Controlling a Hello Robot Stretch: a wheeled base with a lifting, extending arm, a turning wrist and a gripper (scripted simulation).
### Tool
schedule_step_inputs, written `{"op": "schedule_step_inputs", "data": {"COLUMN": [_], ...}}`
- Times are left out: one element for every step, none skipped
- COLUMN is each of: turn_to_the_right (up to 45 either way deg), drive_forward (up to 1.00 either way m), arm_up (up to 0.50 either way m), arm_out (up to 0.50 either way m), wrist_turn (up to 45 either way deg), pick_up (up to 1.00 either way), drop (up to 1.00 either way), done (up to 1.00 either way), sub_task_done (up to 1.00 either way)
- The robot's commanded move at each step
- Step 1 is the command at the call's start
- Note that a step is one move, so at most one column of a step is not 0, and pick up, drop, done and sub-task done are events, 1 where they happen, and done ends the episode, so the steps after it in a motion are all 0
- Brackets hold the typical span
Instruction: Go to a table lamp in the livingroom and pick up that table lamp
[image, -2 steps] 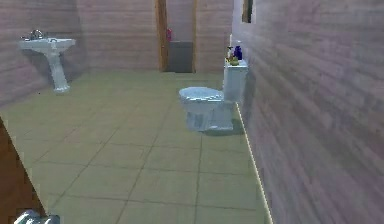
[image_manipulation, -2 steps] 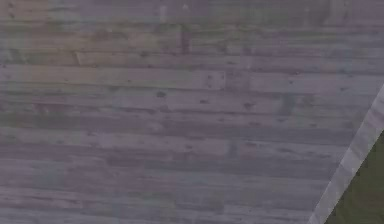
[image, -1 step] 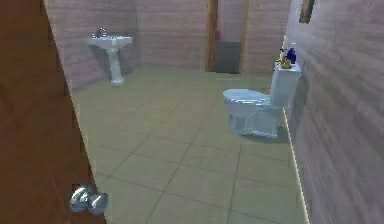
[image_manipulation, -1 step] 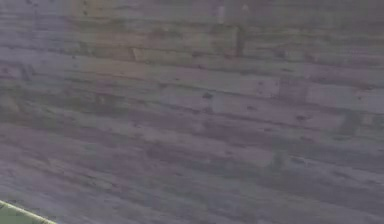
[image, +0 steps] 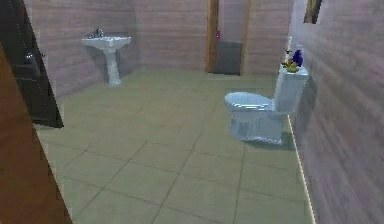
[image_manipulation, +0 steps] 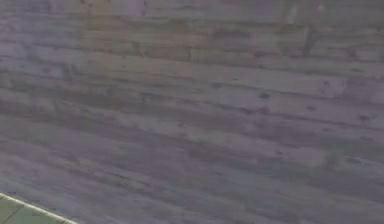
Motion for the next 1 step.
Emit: {"op": "schedule_step_inputs", "data": {"turn_to_the_right": [0.0], "drive_forward": [0.65], "arm_up": [0.0], "arm_out": [0.0], "wrist_turn": [0.0], "pick_up": [0.0], "drop": [0.0], "done": [0.0], "sub_task_done": [0.0]}}
